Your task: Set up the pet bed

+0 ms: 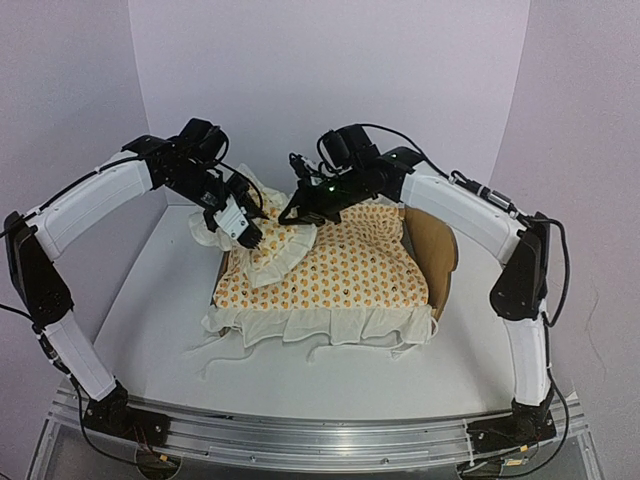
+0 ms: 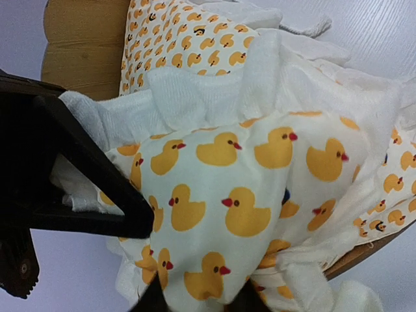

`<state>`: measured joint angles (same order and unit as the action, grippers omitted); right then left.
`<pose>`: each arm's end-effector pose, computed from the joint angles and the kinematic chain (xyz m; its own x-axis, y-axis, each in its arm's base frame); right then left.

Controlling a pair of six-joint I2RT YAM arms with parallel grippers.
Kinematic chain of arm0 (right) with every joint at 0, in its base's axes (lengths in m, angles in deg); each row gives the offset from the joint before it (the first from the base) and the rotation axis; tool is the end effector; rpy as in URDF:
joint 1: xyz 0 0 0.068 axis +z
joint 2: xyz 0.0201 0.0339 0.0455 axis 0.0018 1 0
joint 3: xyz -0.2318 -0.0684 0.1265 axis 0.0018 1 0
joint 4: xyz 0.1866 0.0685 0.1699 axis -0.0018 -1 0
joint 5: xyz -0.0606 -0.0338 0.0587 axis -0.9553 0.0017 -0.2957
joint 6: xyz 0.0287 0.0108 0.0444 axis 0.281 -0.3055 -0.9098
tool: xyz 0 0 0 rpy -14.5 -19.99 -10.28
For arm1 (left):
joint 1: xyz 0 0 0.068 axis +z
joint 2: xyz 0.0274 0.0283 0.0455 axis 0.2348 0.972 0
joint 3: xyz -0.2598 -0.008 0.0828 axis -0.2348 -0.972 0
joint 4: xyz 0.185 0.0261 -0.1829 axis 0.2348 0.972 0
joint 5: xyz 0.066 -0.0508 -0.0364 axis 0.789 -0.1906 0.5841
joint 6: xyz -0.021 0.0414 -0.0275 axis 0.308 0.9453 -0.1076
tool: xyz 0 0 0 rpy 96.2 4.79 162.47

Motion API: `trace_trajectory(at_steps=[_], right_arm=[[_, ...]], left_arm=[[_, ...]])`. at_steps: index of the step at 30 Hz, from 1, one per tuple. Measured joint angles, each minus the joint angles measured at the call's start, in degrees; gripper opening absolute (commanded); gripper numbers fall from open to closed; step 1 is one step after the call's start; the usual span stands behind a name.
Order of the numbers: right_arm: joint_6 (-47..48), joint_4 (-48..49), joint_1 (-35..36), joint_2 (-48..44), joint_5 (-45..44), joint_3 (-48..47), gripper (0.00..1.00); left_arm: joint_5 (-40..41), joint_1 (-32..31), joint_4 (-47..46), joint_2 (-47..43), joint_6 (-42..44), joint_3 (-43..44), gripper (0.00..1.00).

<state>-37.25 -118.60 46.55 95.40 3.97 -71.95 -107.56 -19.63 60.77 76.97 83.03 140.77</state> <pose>0.3310 0.3674 0.3527 -0.7538 -0.1764 -0.6330 -0.6048 0.5629 0.5633 0.2858 -0.2051 0.3686 0.9228 0.3825 -0.0460 0.3006 -0.6401 0.7071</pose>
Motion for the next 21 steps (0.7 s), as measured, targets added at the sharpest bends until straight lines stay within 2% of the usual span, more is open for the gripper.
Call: trace_trajectory(at_steps=[1, 2, 5, 10, 16, 21], right_arm=[[-0.4, -0.1, -0.1, -1.0, -2.3, 1.6, 0.0], [-0.8, -0.3, -0.3, -2.2, -4.7, 3.2, 0.0], [-2.3, -0.9, -1.6, -6.9, -12.9, 8.4, 0.0], [-4.8, -1.3, -4.7, -17.5, -26.4, 15.8, 0.0], [-9.7, 1.6, -6.5, -31.3, -40.2, 26.5, 0.0], [-13.2, 7.0, -6.6, -31.9, -44.5, 33.7, 0.0]], left_arm=[[0.2, 0.0, -1.8, -0.3, -0.1, -1.4, 0.98], [0.4, 0.0, -3.8, -0.5, -0.1, -2.9, 0.99], [2.2, 0.0, -10.4, -0.7, -0.2, -6.3, 1.0], [5.5, 0.2, -18.2, -0.8, -1.4, -6.8, 1.0], [7.5, 1.4, -21.2, -0.8, -6.5, -7.2, 1.0], [8.1, 1.8, -22.0, -1.2, -8.9, -10.2, 1.0]])
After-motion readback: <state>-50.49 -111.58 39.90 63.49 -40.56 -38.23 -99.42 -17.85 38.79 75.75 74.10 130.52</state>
